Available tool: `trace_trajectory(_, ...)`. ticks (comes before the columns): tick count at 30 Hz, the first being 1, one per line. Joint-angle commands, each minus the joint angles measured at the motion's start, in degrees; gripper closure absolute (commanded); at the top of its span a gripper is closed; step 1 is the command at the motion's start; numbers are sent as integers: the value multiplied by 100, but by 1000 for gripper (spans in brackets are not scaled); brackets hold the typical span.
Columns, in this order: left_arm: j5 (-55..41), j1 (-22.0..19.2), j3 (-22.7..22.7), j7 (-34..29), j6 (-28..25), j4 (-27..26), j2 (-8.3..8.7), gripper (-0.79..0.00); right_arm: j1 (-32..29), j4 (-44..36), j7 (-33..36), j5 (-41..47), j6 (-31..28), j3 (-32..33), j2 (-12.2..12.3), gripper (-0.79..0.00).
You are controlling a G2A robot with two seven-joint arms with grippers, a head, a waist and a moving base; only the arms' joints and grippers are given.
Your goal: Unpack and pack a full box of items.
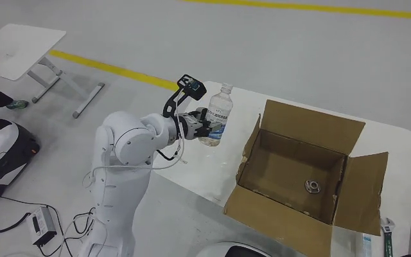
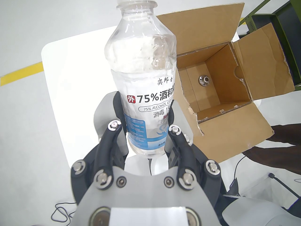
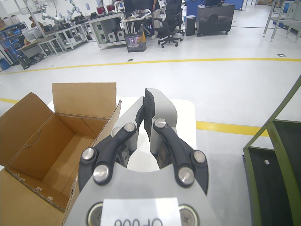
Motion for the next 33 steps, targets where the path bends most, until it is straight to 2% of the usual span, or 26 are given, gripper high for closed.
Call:
trace_trajectory(1, 0, 0, 0, 1, -1, 0, 0, 0, 0, 0, 0, 0, 0, 0, 0, 0)
trace_trajectory(7, 0, 0, 0, 1, -1, 0, 0, 0, 0, 0, 0, 0, 0, 0, 0, 0)
trace_trajectory(11, -173, 65, 214, 459, -127, -164, 9, 0, 0, 0, 0, 0, 0, 0, 0, 0)
trace_trajectory(18, -657, -545, 1150, 711, -132, -82, -13, 0, 0, 0, 0, 0, 0, 0, 0, 0)
trace_trajectory(24, -963, -1093, 2117, 605, 128, 624, -76, 0, 0, 0, 0, 0, 0, 0, 0, 0)
trace_trajectory(33, -876, -1525, 3202, 342, 774, 1383, -178, 0, 0, 0, 0, 0, 0, 0, 0, 0)
